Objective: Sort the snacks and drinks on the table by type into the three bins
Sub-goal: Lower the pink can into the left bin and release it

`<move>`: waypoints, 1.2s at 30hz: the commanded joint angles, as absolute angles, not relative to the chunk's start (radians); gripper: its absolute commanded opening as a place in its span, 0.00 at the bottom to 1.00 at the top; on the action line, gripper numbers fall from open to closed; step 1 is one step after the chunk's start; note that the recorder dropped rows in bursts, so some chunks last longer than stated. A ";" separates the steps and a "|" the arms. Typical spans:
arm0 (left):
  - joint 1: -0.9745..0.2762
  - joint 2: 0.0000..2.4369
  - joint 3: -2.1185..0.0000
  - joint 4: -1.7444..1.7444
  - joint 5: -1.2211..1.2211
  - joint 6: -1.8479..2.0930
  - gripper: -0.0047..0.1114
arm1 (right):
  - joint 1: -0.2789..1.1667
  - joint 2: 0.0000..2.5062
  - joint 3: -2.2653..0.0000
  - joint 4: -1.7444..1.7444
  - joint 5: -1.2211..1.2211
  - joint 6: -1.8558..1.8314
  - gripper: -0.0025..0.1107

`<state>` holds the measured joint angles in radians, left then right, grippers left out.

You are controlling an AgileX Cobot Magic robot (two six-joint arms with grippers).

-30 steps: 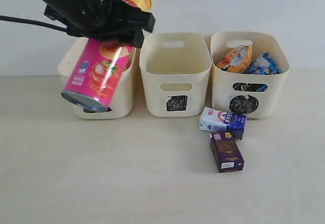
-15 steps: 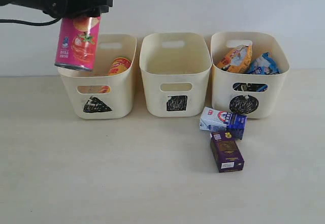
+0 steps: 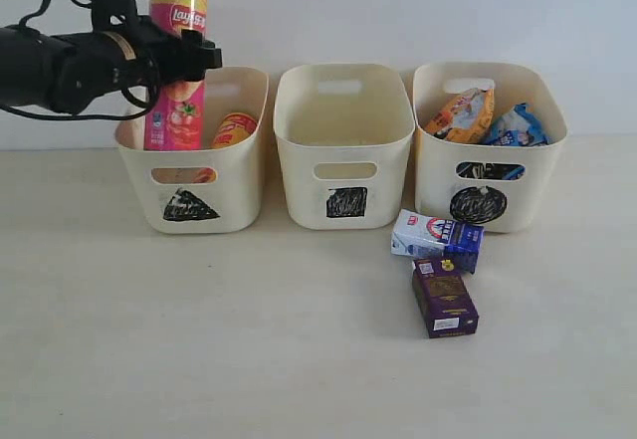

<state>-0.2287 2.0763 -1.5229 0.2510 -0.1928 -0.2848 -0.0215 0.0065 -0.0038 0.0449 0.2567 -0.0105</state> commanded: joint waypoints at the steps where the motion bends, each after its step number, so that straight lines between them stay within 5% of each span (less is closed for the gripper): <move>1: -0.228 2.097 -1.541 0.251 -0.213 -0.281 0.07 | -0.020 0.000 0.000 0.043 0.244 -0.007 0.02; 5: -0.228 2.106 -1.541 0.251 -0.216 -0.270 0.12 | -0.020 0.000 0.000 0.043 0.244 -0.007 0.02; 14: -0.228 2.121 -1.541 0.251 -0.211 -0.268 0.61 | -0.020 0.000 0.000 0.043 0.244 -0.007 0.02; 19: -0.228 2.121 -1.541 0.251 -0.216 -0.268 0.78 | -0.020 0.000 0.000 0.043 0.244 -0.007 0.02; 31: -0.228 2.088 -1.541 0.251 -0.208 -0.268 0.80 | -0.020 0.000 0.000 0.043 0.244 -0.007 0.02; 34: -0.228 2.049 -1.541 0.251 -0.159 -0.268 0.71 | -0.020 0.000 0.000 0.043 0.244 -0.007 0.02; 36: -0.229 2.017 -1.541 0.264 -0.084 -0.261 0.56 | -0.020 0.000 0.000 0.043 0.244 -0.007 0.02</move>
